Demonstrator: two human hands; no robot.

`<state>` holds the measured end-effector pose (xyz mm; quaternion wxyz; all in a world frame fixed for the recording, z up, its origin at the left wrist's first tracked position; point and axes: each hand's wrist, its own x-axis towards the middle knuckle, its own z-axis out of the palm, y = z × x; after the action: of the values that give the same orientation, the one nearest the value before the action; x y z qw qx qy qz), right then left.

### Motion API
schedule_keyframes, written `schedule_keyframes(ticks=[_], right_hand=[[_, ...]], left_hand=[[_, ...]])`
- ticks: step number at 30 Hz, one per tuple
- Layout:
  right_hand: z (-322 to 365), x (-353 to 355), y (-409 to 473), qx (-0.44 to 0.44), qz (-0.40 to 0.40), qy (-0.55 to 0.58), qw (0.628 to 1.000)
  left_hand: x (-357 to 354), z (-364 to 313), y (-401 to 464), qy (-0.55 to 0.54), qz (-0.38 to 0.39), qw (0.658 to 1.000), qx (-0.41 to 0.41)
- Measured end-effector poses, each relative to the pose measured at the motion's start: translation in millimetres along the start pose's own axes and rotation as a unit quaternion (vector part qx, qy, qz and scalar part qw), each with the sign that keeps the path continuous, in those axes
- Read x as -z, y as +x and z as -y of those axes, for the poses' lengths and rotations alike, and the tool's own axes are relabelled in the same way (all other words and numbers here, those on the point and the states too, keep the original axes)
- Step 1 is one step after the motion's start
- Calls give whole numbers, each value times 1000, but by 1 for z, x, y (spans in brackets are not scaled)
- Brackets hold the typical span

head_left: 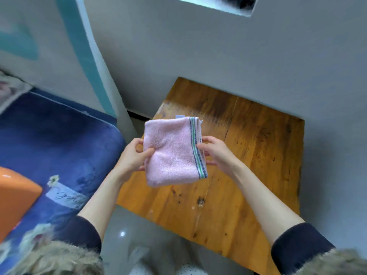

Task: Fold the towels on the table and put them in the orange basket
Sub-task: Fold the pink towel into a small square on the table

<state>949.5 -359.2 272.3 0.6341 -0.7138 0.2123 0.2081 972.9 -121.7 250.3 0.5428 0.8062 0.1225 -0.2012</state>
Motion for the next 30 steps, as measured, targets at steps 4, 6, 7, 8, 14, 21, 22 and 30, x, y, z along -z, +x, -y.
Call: schedule_keyframes(ticks=[4, 6, 7, 8, 14, 21, 22, 30], right_hand=[[40, -84, -4, 39, 61, -47, 996], [55, -135, -8, 58, 93, -73, 991], [61, -161, -10, 64, 104, -86, 989], [66, -189, -12, 68, 113, -98, 986], [74, -354, -26, 69, 195, -171, 963], [69, -515, -38, 59, 290, -243, 924], [68, -535, -36, 56, 303, -251, 918], [62, -682, 18, 52, 345, -319, 881]], left_hand=[[87, 24, -35, -55, -66, 996, 12], [132, 42, -53, -82, -106, 991, 16], [155, 53, -63, -93, -123, 988, 18], [177, 65, -73, -102, -138, 985, 21], [301, 146, -134, -173, -225, 958, 46], [394, 234, -192, -216, -321, 916, 107], [406, 244, -196, -218, -333, 910, 116], [498, 308, -166, -233, -379, 875, 189]])
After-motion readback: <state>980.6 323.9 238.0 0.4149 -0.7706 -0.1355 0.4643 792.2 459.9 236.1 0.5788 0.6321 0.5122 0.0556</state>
